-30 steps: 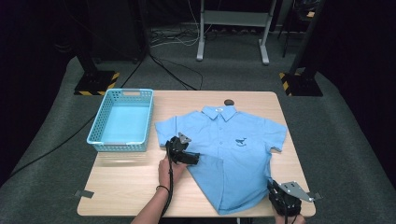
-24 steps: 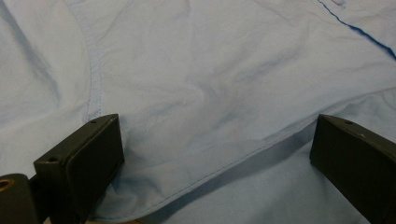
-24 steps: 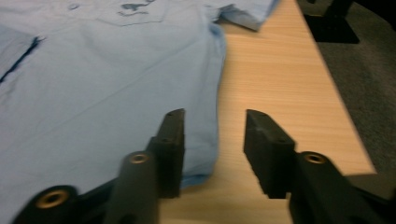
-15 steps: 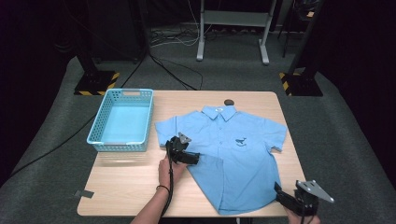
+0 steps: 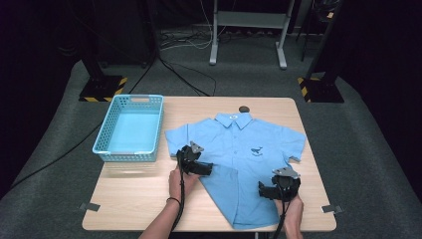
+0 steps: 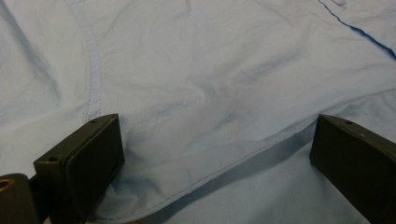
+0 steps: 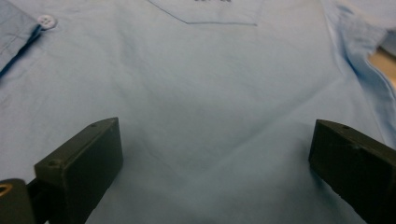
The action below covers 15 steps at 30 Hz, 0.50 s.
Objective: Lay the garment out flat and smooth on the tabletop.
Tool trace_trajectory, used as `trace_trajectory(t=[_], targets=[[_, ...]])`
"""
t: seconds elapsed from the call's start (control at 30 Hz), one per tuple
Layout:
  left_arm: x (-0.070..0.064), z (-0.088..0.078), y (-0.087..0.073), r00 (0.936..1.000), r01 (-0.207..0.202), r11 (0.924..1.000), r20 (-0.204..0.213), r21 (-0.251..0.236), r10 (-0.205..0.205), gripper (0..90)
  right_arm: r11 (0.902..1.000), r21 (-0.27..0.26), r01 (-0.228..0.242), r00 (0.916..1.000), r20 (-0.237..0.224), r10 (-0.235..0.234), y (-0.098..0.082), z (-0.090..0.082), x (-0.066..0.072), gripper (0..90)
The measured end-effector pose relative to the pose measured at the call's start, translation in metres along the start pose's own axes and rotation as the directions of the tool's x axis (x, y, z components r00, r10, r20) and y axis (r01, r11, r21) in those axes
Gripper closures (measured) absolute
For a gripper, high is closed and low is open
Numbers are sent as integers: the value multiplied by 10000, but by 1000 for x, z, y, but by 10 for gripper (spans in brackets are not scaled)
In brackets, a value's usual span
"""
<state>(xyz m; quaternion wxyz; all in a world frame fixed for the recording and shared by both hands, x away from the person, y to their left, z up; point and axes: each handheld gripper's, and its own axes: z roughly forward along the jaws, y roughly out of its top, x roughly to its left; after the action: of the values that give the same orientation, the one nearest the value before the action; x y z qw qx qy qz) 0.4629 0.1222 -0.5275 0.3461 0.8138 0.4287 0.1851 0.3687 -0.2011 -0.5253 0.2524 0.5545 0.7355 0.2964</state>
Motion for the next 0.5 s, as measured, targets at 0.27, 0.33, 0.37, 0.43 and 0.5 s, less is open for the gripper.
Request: trace_trajectory(t=[0.27, 0.33, 0.37, 0.43, 0.5], targets=[[1, 2, 2, 10000, 63, 10000, -32, 15, -63, 24, 9998, -170, -71, 10000, -18, 71, -6, -4, -16, 20], [2, 3, 3, 10000, 76, 10000, -43, -5, -76, 24, 9999, -153, -79, 10000, -24, 78, -5, -3, -16, 18], [3, 4, 4, 10000, 71, 10000, -47, 25, -71, 24, 9998, -143, -119, 9999, -25, 119, -4, -2, -16, 18], [4, 6, 6, 9999, 81, 10000, -63, 24, -81, 24, 9998, -150, -88, 10000, -46, 87, -3, 0, -16, 17], [6, 8, 8, 10000, 75, 10000, -56, 44, -75, 24, 9999, -169, -35, 9999, -114, 33, -2, 1, -16, 18]])
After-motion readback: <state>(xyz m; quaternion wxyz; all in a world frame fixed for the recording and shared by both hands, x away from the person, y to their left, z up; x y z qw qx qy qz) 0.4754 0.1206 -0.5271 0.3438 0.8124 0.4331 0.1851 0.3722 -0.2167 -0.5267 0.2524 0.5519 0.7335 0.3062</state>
